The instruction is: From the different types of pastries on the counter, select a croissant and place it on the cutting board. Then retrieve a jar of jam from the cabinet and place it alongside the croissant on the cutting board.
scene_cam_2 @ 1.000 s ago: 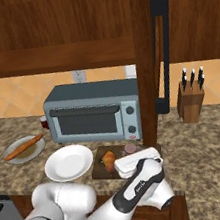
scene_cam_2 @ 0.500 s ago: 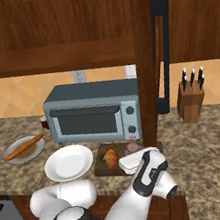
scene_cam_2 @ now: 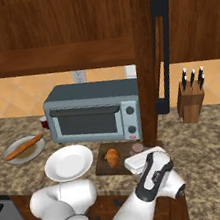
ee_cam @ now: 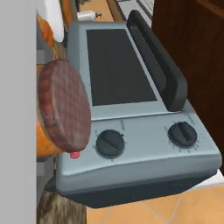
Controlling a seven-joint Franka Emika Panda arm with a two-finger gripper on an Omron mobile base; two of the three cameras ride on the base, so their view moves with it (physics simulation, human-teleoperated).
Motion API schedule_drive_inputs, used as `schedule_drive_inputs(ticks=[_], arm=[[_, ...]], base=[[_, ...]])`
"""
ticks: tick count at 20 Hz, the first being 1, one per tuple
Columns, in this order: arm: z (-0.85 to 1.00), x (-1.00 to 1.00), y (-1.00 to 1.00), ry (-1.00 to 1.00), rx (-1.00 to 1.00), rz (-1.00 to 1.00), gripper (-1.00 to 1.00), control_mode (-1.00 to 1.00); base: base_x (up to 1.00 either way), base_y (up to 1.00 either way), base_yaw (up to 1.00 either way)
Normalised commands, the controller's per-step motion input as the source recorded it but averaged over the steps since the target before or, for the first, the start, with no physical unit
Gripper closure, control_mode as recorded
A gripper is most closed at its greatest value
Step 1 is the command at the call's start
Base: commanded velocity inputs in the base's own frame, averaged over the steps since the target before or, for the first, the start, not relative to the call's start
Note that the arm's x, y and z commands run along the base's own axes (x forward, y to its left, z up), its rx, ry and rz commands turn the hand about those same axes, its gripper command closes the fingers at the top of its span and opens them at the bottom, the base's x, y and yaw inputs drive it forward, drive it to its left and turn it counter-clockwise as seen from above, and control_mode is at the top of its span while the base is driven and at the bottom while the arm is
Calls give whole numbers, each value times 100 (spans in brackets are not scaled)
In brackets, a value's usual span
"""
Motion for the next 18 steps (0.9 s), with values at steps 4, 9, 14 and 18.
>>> schedule_drive_inputs(ticks=[4, 9, 14, 18], arm=[[47, -73, -60, -8, 13, 0, -100, -100], [20, -55, -4, -15, 16, 0, -100, -100], [71, -98, -28, -15, 19, 0, -100, -100], [95, -100, -89, -3, 9, 0, -100, -100]], base=[[0, 0, 0], [0, 0, 0], [0, 0, 0], [0, 0, 0]])
